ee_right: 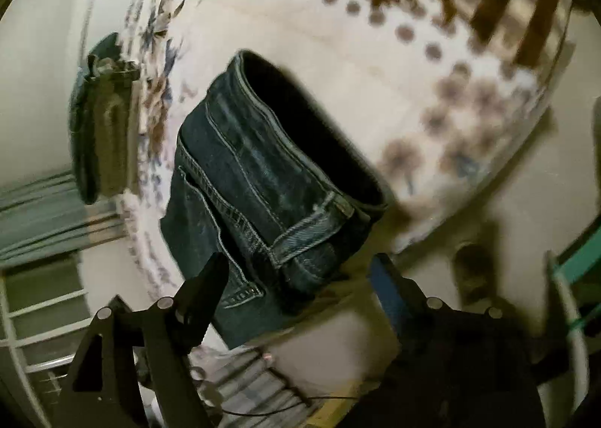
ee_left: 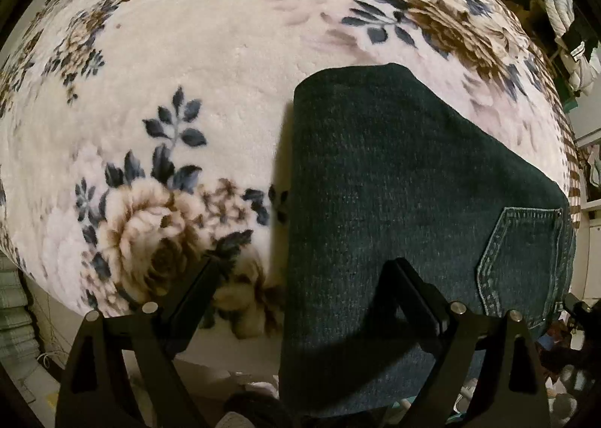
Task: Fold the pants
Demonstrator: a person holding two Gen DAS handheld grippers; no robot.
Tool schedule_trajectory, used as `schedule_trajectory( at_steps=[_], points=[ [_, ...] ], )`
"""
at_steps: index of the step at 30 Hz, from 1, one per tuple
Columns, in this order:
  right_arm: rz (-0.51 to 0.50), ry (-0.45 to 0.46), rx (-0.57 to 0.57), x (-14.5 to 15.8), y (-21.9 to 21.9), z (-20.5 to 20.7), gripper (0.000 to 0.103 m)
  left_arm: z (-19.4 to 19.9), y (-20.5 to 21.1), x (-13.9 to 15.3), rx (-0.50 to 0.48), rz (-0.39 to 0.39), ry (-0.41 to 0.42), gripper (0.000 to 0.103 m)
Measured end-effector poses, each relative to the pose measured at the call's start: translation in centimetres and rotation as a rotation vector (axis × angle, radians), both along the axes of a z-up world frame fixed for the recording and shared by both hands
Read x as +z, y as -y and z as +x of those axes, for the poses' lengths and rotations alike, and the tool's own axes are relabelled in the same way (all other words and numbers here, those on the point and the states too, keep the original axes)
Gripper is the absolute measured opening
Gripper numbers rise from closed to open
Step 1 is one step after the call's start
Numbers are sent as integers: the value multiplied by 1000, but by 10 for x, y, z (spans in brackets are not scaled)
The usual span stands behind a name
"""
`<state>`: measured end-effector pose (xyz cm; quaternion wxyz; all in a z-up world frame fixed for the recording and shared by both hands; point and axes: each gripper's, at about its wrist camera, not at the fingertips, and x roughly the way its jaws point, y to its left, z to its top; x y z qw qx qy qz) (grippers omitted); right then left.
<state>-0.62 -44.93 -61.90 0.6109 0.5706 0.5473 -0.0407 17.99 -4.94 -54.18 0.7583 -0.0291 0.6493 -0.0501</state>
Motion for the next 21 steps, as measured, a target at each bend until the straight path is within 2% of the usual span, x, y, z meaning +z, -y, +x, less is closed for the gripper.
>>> schedule_trajectory(
  at_steps=[2, 4, 6, 8, 11, 16, 18, 20, 21],
  points=[
    [40, 5, -26, -15, -1, 4, 80, -1, 0, 0, 2, 2, -2, 93],
    [28, 34, -53, -22, 0, 12, 78, -2, 0, 0, -3, 7, 1, 93],
    [-55, 80, -64, -20, 1, 20, 60, -1, 2, -1, -12, 14, 7, 93],
    [-138, 101, -28, -11, -5, 31, 46, 0, 4, 0, -18, 21, 11, 93],
    [-238, 135, 14, 15, -12, 40, 36, 2, 4, 0, -15, 20, 10, 93],
    [-381, 236, 94, 65, -20, 53, 33, 4, 4, -4, -16, 0, 4, 93],
    [-391, 207, 109, 59, -14, 55, 33, 5, 4, -7, -11, -12, -5, 93],
    [-348, 101, 119, 31, -7, 57, 34, 7, 4, -9, 0, -26, -20, 93],
    [-310, 78, 116, 21, -4, 56, 42, 7, 2, -11, 6, -28, -26, 93]
  ],
)
